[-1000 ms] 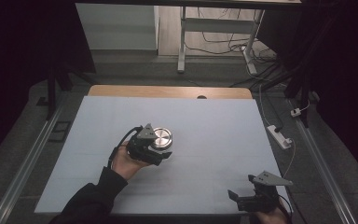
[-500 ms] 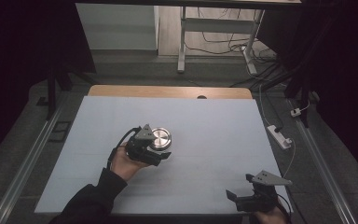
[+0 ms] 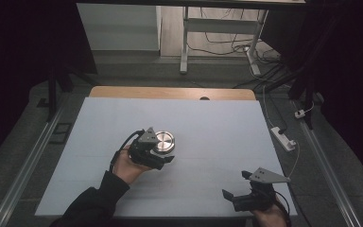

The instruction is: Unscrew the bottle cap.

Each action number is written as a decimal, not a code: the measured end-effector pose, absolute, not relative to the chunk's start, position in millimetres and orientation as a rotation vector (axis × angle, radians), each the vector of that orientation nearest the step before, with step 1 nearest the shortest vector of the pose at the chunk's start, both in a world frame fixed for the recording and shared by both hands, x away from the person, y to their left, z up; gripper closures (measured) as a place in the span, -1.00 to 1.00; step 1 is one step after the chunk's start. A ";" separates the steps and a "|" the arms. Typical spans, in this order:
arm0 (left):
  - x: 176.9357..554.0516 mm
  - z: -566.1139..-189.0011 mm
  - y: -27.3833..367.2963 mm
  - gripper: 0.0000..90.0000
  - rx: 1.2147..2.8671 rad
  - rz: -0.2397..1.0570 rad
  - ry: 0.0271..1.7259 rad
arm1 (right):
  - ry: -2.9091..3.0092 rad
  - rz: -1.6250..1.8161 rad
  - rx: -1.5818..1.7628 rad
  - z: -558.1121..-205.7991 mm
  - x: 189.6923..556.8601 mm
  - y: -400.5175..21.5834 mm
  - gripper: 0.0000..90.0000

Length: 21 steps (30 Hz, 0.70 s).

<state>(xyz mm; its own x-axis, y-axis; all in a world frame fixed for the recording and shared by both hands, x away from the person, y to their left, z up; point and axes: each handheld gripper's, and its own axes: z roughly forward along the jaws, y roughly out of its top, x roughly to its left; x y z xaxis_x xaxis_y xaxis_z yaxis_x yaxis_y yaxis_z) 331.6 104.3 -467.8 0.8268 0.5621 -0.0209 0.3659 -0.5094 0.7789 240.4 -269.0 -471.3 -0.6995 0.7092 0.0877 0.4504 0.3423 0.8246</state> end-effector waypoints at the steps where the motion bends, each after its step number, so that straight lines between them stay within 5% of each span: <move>1: 331.6 -467.8 104.3 -0.66 2.162 0.296 0.677 | 2.322 1.295 1.028 -469.9 241.0 -267.1 -1.00; 21: 330.0 -467.0 103.8 -0.66 2.156 0.290 0.665 | 2.419 1.396 0.834 -444.4 275.6 -208.5 -1.00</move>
